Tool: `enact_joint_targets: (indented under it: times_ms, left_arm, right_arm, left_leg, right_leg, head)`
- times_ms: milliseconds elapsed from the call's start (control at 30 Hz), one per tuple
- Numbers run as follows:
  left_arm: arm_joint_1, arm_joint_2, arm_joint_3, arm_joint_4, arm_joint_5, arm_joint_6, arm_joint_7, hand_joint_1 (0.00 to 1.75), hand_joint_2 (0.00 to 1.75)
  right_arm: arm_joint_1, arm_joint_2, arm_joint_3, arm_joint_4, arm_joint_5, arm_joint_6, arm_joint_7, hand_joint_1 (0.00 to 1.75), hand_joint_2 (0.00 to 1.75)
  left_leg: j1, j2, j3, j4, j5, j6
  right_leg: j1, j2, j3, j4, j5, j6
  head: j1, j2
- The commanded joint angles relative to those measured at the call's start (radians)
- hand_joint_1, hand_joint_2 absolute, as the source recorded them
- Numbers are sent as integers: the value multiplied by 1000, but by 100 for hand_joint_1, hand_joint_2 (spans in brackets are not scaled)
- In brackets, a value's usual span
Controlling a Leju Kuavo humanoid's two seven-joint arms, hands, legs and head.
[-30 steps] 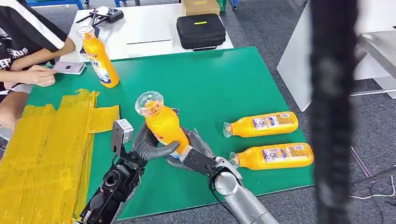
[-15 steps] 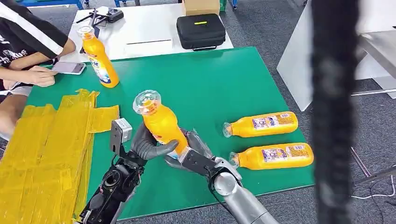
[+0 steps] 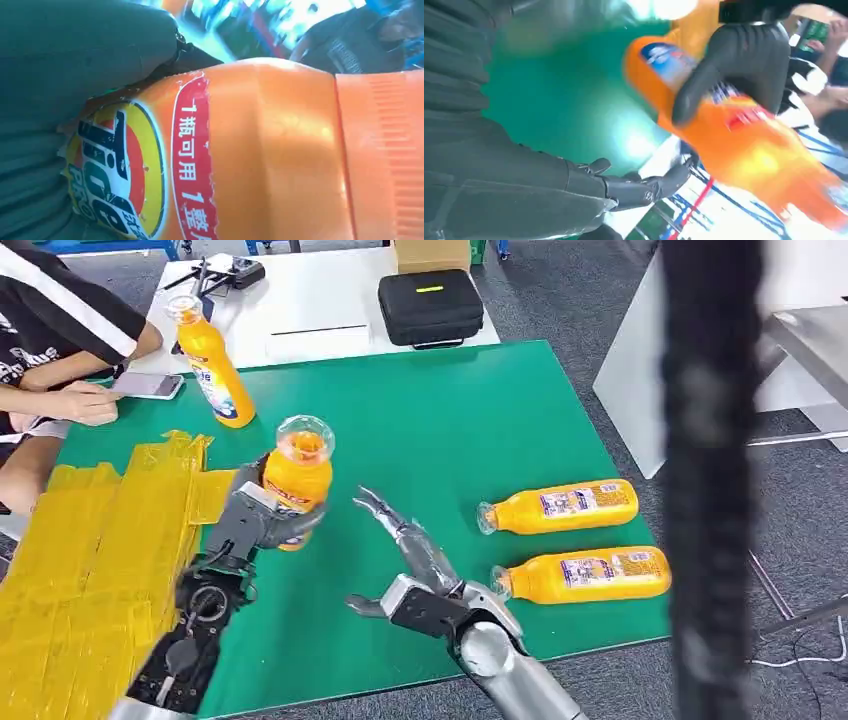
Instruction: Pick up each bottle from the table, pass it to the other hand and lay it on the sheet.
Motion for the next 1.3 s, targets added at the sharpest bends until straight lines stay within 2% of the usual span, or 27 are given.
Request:
enact_joint_targets:
  times_ms: [33,133,233,300,433,467,533,567,667,767,800,900,933,967,1067,1100,1133,1300]
  left_arm:
    - [-120,125,84,177,-181,86,3,175,175]
    - [-172,198,97,324,-472,244,51,175,175]
    - [-194,240,149,444,-567,291,45,175,175]
    - [-193,277,150,518,-698,325,96,175,175]
    - [-188,275,159,529,-701,338,85,175,175]
    - [-190,272,159,529,-702,338,86,175,175]
    - [-192,270,159,528,-704,338,87,175,175]
    - [-193,268,158,528,-706,337,88,175,175]
    - [-193,268,158,528,-706,337,88,175,175]
    - [-186,309,115,600,-967,333,211,175,175]
    - [-193,310,125,647,-1006,336,212,175,175]
    - [-193,294,170,716,-1032,355,185,175,175]
    - [-199,296,147,740,-1066,352,213,175,175]
    - [-201,295,132,750,-1066,356,222,175,175]
    - [-210,255,147,770,-1058,389,192,175,175]
    - [-210,244,153,765,-1057,403,190,159,175]
    - [-208,231,162,758,-1047,418,179,0,175]
    - [-211,223,162,754,-1050,414,182,0,175]
  right_arm:
    - [18,-67,-41,-115,-4,-3,3,0,175]
    - [18,-93,-65,-151,-5,-17,4,0,175]
    - [10,-90,-87,-156,-16,-24,3,0,175]
    - [-4,-87,-91,-145,-25,-16,-1,0,175]
    - [-6,-83,-89,-139,-25,-17,-1,0,175]
    - [-6,-83,-88,-139,-25,-17,-1,0,175]
    - [-5,-83,-88,-139,-25,-17,-1,0,175]
    - [-5,-83,-88,-140,-25,-17,-1,0,175]
    - [-5,-83,-88,-140,-25,-17,-1,0,175]
    - [-10,-86,-85,-129,-24,-11,-11,0,175]
    - [-9,-85,-87,-127,-23,-10,-15,0,175]
    - [-5,-88,-85,-127,-27,-9,-13,0,175]
    - [-3,-87,-86,-127,-26,-10,-13,0,175]
    - [-3,-86,-87,-127,-26,-11,-14,0,175]
    - [-3,-82,-80,-120,-16,-11,-11,0,175]
    - [-6,-81,-76,-117,-12,-11,-9,0,175]
    - [-9,-82,-71,-113,-5,-11,-4,0,175]
    - [-19,-81,-68,-104,-2,-11,-1,0,175]
  left_leg:
    - [1,3,5,0,-3,-3]
    - [0,3,4,0,-1,-2]
    - [1,6,8,1,-4,-4]
    - [1,7,8,0,-4,-4]
    - [1,6,5,0,-2,-3]
    - [2,8,12,2,-6,-6]
    - [1,4,3,0,-1,-2]
    - [2,4,6,1,-4,-4]
    - [1,4,5,1,-3,-3]
    - [1,4,6,1,-3,-3]
    - [1,6,5,0,-3,-3]
    - [0,6,4,-1,-2,-3]
    - [1,6,8,0,-4,-4]
    - [0,5,6,-1,-3,-3]
    - [1,3,7,0,-4,-4]
    - [1,2,5,0,-3,-3]
    - [0,2,3,0,-1,-2]
    - [1,2,4,0,-2,-3]
  right_leg:
    - [1,1,5,0,-2,0]
    - [0,0,4,0,-1,0]
    - [1,2,7,1,-3,-1]
    - [1,3,6,1,-2,-1]
    - [1,3,4,0,-1,0]
    - [2,3,10,2,-5,-1]
    - [1,2,1,0,-1,0]
    - [1,1,5,1,-3,0]
    - [1,1,4,1,-2,0]
    - [1,2,5,1,-3,0]
    - [1,4,4,0,-2,0]
    - [0,4,3,0,-1,0]
    - [1,3,7,1,-3,-1]
    - [0,2,5,0,-2,-1]
    - [1,0,7,1,-4,-1]
    - [1,0,5,0,-2,0]
    - [0,1,2,0,-1,0]
    - [1,0,4,0,-2,0]
  head:
    - [-1,0]
    - [0,0]
    - [0,0]
    - [0,0]
    - [0,0]
    - [-1,0]
    - [0,0]
    - [0,0]
    - [0,0]
    - [0,0]
    - [0,0]
    - [0,0]
    - [0,0]
    - [0,0]
    - [0,0]
    - [0,0]
    - [0,0]
    - [0,0]
